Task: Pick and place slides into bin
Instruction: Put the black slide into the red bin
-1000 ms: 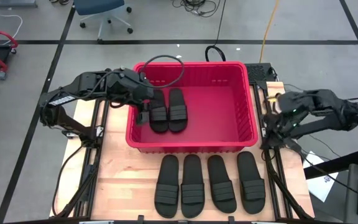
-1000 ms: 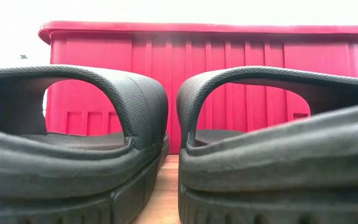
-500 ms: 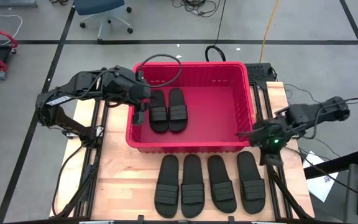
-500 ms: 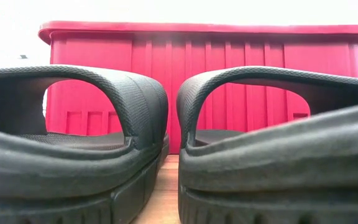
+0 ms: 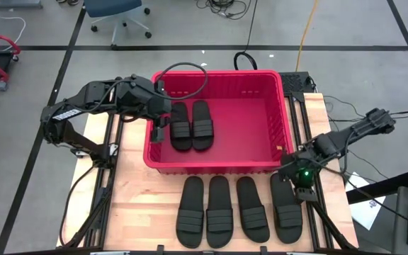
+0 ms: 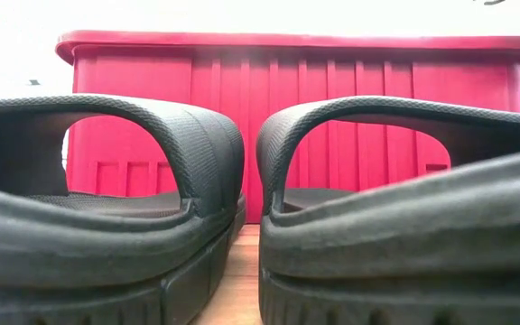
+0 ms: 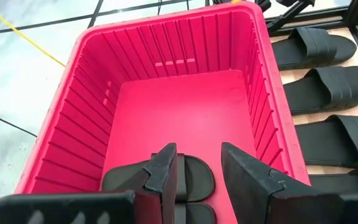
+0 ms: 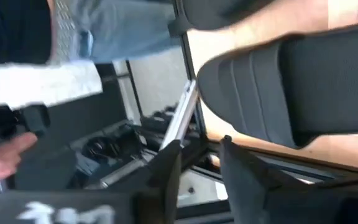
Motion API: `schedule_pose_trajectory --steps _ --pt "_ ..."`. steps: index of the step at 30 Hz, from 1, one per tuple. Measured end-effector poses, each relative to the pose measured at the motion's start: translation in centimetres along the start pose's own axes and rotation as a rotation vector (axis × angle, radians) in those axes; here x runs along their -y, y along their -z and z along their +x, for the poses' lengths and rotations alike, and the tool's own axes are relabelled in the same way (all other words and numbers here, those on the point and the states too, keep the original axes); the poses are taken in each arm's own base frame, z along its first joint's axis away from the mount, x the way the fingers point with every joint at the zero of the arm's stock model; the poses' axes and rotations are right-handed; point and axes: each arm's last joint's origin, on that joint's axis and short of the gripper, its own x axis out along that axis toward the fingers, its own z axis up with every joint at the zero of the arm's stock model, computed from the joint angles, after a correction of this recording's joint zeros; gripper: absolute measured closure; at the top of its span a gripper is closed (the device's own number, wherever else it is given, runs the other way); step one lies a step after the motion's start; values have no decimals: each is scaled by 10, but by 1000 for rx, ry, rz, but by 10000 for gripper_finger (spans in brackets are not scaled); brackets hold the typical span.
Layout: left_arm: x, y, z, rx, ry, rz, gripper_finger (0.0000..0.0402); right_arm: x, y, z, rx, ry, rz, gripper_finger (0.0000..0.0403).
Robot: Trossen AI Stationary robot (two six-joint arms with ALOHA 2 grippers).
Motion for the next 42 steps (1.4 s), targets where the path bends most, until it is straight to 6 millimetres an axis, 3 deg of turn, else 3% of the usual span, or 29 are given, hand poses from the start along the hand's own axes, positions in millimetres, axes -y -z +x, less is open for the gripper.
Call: schedule_pose_trajectory --steps 6,19,36,42 --pt "0 0 0 0 0 0 279 13 9 19 -87 55 -7 265" --pt "0 0 0 1 1 -9 279 55 7 63 -99 45 51 275" --pt "0 0 0 4 1 -26 279 61 6 65 -33 53 -15 283" --pt "0 -1 0 10 0 -30 279 63 4 64 66 124 -56 282"
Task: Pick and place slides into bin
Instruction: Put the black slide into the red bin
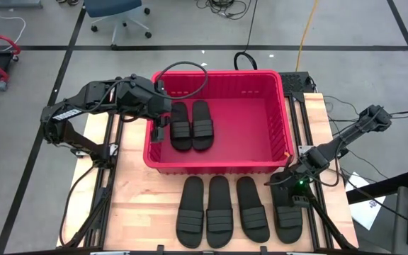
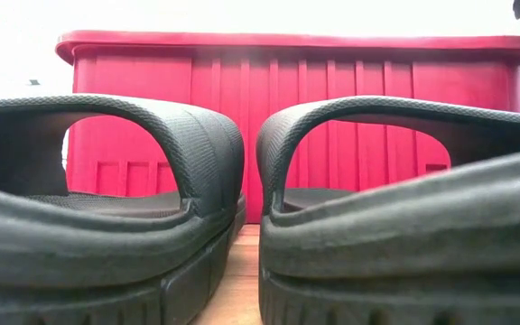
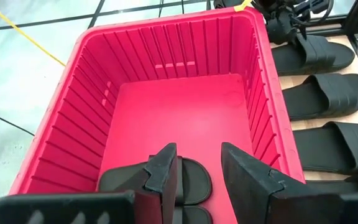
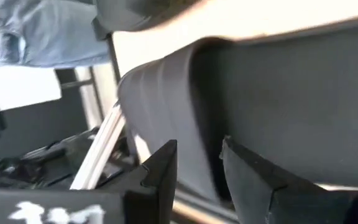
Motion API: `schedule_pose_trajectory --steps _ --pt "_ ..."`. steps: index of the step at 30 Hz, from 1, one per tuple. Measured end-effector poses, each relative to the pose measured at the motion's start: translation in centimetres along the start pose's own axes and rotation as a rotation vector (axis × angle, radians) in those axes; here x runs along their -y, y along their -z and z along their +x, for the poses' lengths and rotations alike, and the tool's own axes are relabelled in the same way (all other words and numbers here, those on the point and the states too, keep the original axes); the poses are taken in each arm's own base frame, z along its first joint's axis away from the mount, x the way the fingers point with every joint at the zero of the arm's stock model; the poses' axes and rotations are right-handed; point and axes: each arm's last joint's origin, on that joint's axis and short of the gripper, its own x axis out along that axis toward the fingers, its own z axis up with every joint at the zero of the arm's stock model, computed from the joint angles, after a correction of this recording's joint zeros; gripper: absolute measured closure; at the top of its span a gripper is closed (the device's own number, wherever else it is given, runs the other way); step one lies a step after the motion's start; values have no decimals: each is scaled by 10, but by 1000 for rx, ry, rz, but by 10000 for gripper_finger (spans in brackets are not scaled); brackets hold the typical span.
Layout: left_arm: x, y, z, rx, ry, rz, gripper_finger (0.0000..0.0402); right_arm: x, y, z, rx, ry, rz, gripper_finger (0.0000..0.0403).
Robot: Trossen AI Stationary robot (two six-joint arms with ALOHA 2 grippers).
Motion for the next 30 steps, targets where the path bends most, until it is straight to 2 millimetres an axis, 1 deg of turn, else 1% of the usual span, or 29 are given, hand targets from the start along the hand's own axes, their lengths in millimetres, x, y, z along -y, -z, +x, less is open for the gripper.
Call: schedule_pose_trajectory --steps 4,6,10,15,20,23,26,28,30 --pt "0 0 0 1 4 -8 279 3 -1 2 39 27 -20 282" --pt "0 0 0 2 12 -16 279 7 0 6 28 19 -9 282" --pt "0 0 0 2 13 -25 279 13 2 15 -22 -79 -9 282" --pt "0 0 0 2 13 -26 279 15 -1 22 15 -165 0 285" --pt "0 0 0 2 13 -18 279 18 -2 27 36 -210 70 284" --pt "0 0 0 2 13 -9 279 21 0 29 3 -218 93 284" --pt "0 0 0 2 13 -7 279 23 2 30 -37 -233 99 302" --pt "0 0 0 2 13 -7 279 24 3 31 -42 -238 111 328" --pt "0 0 0 2 13 -7 279 22 2 30 -37 -255 100 364"
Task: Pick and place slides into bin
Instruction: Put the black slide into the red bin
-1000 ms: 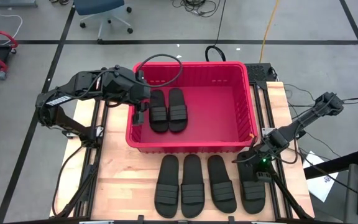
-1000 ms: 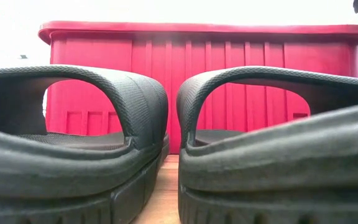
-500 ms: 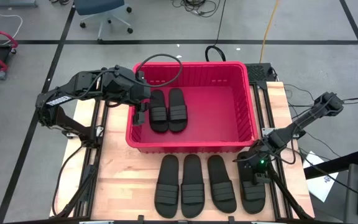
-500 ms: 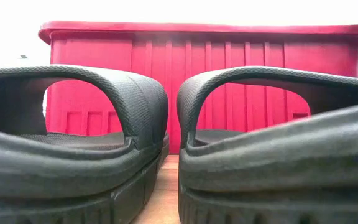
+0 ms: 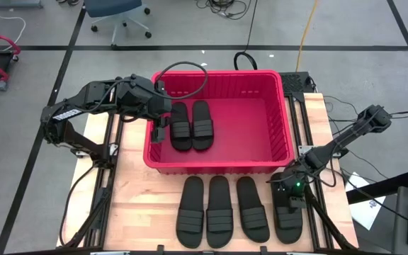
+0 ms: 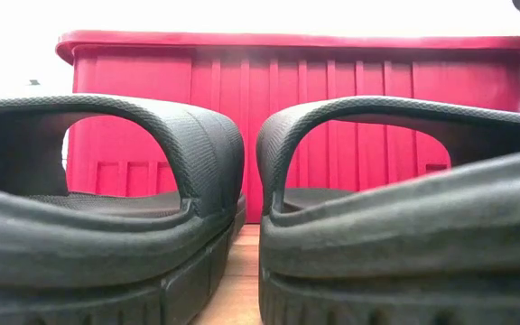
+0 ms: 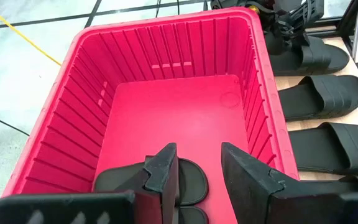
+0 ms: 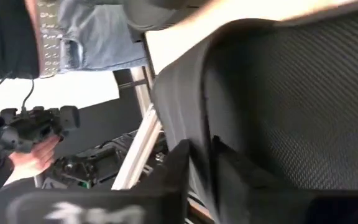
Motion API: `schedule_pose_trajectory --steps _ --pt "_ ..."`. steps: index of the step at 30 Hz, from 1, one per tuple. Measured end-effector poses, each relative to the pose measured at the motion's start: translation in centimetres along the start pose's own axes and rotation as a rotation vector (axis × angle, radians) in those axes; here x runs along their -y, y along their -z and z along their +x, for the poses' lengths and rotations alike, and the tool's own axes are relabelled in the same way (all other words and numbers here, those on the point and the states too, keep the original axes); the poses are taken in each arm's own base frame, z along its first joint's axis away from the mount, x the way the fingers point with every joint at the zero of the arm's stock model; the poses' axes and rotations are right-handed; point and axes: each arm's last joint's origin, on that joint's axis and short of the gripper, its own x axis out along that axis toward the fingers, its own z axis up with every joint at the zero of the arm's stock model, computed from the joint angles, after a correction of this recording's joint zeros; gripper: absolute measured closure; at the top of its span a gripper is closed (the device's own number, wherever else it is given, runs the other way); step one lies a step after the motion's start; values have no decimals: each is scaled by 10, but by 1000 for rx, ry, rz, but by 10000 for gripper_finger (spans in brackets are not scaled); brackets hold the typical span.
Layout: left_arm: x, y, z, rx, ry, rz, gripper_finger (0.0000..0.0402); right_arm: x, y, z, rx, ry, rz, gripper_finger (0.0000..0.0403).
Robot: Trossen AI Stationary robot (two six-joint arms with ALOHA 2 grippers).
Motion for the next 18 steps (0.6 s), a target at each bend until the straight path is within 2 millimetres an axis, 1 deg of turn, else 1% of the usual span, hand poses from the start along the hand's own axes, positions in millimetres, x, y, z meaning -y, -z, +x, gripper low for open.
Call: schedule_pose_trajectory --steps 1,2,5,9,14,18 --pt "0 0 0 0 0 0 279 -2 0 0 0 -15 -11 382" --pt "0 0 0 0 0 0 279 -3 -1 0 -2 -31 -25 390" --pt "0 0 0 0 0 0 279 -7 -2 0 5 -65 -38 391" --pt "0 0 0 0 0 0 279 -16 -3 -3 0 -124 -5 397" --pt "0 0 0 0 0 0 279 -45 -6 -16 40 -226 -24 399" --pt "0 0 0 0 0 0 279 -78 -6 -33 98 -318 -93 400"
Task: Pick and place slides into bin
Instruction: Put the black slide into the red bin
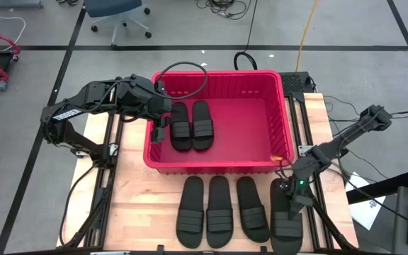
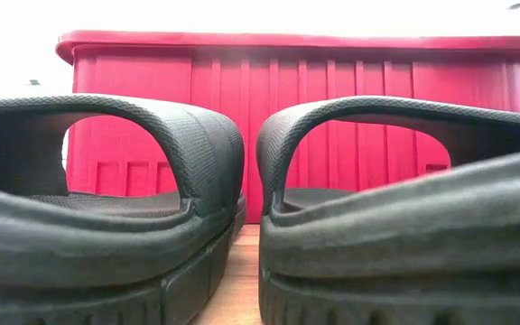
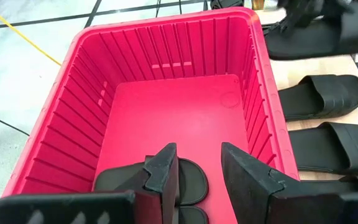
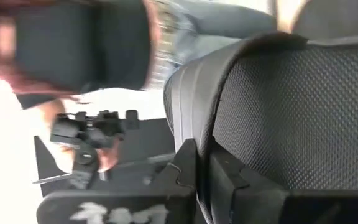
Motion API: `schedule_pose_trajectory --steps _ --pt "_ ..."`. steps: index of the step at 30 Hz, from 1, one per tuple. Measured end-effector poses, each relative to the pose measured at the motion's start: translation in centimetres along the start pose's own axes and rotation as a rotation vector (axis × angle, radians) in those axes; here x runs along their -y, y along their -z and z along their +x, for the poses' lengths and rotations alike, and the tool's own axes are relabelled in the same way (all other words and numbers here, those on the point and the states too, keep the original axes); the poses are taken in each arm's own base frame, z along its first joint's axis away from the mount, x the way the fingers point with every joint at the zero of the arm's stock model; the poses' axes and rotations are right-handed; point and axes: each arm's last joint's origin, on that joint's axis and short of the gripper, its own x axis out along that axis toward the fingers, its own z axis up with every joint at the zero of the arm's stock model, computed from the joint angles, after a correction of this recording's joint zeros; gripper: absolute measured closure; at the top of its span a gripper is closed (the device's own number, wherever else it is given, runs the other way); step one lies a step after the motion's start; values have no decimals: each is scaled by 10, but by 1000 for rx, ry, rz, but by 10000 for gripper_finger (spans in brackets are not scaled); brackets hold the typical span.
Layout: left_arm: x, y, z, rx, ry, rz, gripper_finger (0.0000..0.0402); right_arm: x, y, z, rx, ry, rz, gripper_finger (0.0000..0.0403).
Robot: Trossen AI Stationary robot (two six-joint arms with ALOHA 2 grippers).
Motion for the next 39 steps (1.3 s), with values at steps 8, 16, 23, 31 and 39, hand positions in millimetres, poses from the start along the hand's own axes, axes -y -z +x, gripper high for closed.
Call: schedule_pose_trajectory --steps 8,16,23,31,39 --pt "0 0 0 -1 0 1 279 -65 -3 -16 59 -111 -108 401" --pt "0 0 0 -1 0 10 279 -100 -6 -32 194 -124 -246 402" --pt "0 0 0 -2 0 10 279 -130 -9 -51 300 -165 -370 402" --pt "0 0 0 -3 0 9 279 -154 -17 -83 503 -78 -563 402" --pt "0 0 0 -3 0 7 279 -156 -34 -116 791 106 -699 402"
